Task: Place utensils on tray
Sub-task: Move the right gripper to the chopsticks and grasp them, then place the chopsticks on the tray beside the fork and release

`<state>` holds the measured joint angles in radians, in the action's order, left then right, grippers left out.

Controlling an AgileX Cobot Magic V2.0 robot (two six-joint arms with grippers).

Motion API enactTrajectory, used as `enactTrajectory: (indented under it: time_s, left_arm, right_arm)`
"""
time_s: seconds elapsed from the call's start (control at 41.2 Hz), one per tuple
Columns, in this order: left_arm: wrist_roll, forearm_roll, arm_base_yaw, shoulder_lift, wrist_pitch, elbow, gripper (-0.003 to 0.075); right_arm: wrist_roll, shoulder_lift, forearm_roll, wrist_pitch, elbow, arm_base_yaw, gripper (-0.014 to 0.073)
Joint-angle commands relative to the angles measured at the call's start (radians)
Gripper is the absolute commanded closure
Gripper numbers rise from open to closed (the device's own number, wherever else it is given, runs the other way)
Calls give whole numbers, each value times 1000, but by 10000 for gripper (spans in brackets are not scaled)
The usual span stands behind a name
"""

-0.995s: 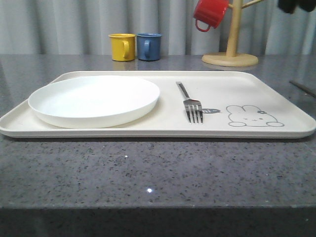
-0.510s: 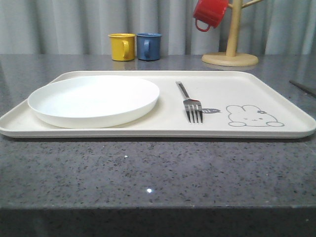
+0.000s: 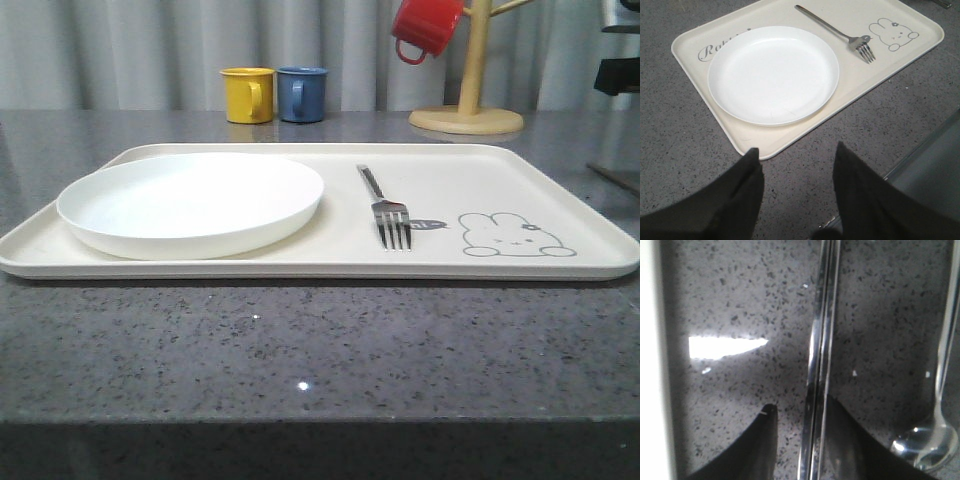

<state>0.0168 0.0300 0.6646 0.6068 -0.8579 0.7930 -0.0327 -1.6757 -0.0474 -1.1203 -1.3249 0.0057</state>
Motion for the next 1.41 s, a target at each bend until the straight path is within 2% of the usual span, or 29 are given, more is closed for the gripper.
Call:
enactTrajectory:
  time_s: [0.0,0.923,0.971,1.165,1.384]
  left_arm:
    - [-9,0,8,1,70,25,407]
    - [-9,0,8,1,70,25,407]
    - [-9,0,8,1,70,25,407]
    - [-9,0,8,1,70,25,407]
    - [-9,0,8,1,70,25,407]
  right_arm:
    - [11,20,25,15,-20,-8,316]
    - [11,-24,32,16,-20,-8,320]
    - [11,-24,32,17,-20,-8,343]
    - [11,-21,32,10,-20,-8,573]
    - [11,27,-29,-21,-43,8,586]
